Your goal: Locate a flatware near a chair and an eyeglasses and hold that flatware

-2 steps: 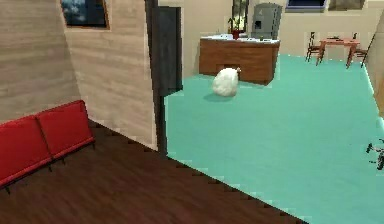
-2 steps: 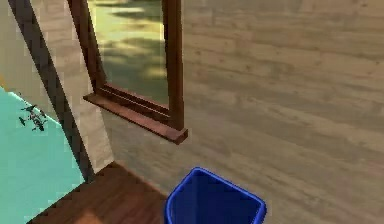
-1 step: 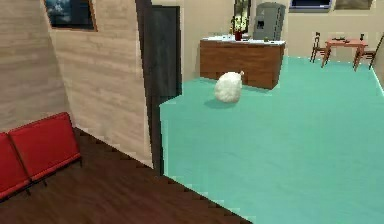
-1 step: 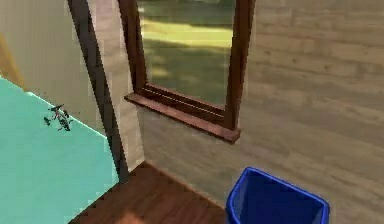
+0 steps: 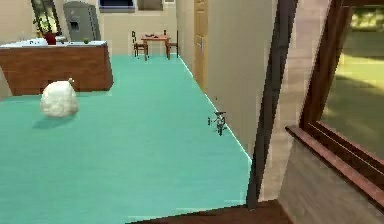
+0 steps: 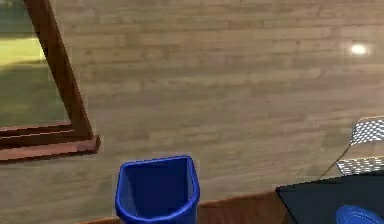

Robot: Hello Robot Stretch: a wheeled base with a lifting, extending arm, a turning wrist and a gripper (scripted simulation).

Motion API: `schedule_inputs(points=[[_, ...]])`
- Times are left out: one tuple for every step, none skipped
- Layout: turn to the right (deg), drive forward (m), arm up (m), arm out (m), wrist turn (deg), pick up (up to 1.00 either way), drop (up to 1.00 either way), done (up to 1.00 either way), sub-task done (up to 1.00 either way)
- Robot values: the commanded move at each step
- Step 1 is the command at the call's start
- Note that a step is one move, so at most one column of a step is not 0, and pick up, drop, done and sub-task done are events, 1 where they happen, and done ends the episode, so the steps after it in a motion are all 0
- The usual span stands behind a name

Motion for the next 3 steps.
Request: schedule_inputs(points=[[45.0, 0.00, 0.00, 0.00, 0.0, 0.00, 0.00, 0.00, 0.00], [9.0, 0.00, 0.00, 0.00, 0.0, 0.00, 0.00, 0.00, 0.00], [0.0, 0.00, 0.50, 0.00, 0.0, 0.00, 0.00, 0.00, 0.00]])
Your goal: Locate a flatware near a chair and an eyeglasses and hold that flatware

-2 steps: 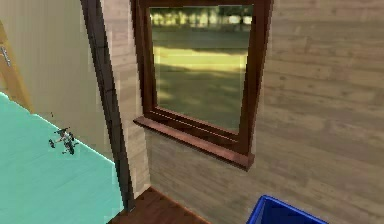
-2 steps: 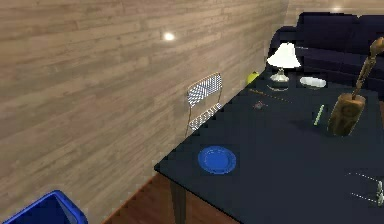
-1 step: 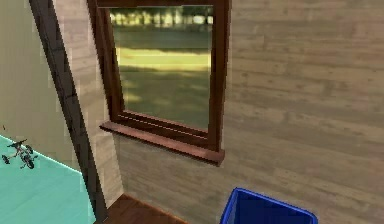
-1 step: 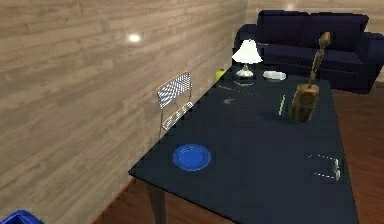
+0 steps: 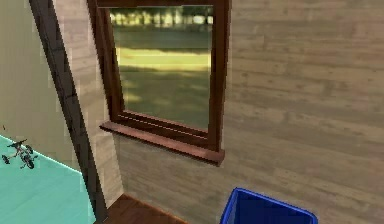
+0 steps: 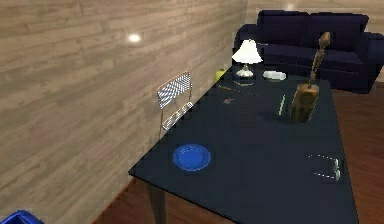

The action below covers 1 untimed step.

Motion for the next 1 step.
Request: schedule_inputs(points=[[0.0, 0.00, 0.24, 0.00, 0.0, 0.00, 0.00, 0.00, 0.00]])
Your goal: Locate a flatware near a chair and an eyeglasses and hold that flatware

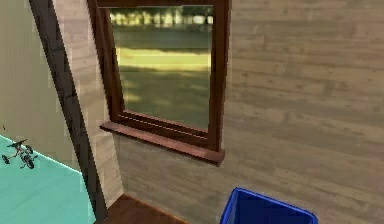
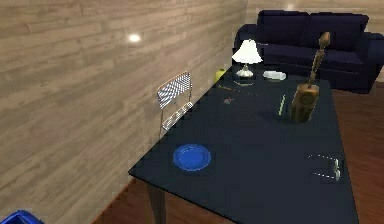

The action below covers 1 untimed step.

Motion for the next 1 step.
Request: schedule_inputs(points=[[0.0, 0.00, 0.00, 0.42, 0.0, 0.00, 0.00, 0.00, 0.00]])
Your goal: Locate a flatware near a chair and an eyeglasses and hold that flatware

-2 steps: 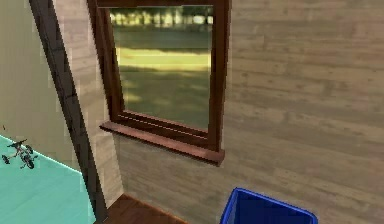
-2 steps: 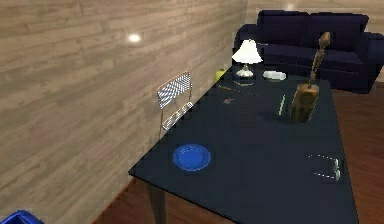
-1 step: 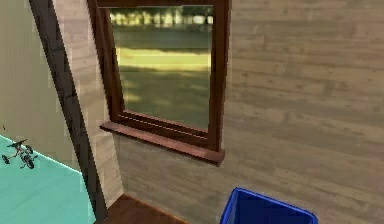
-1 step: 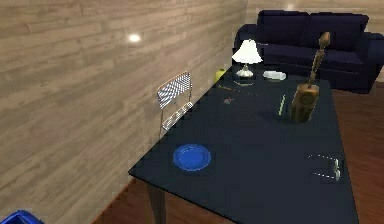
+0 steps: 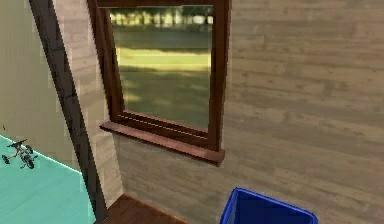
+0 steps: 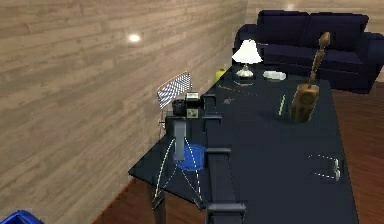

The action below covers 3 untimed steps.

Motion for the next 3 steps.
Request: schedule_inputs(points=[[0.0, 0.00, 0.00, 0.00, 45.0, 0.00, 0.00, 0.00, 0.00], [0.0, 0.00, 0.00, 0.00, 45.0, 0.00, 0.00, 0.00, 0.00], [0.0, 0.00, 0.00, 0.00, 45.0, 0.00, 0.00, 0.00, 0.00]])
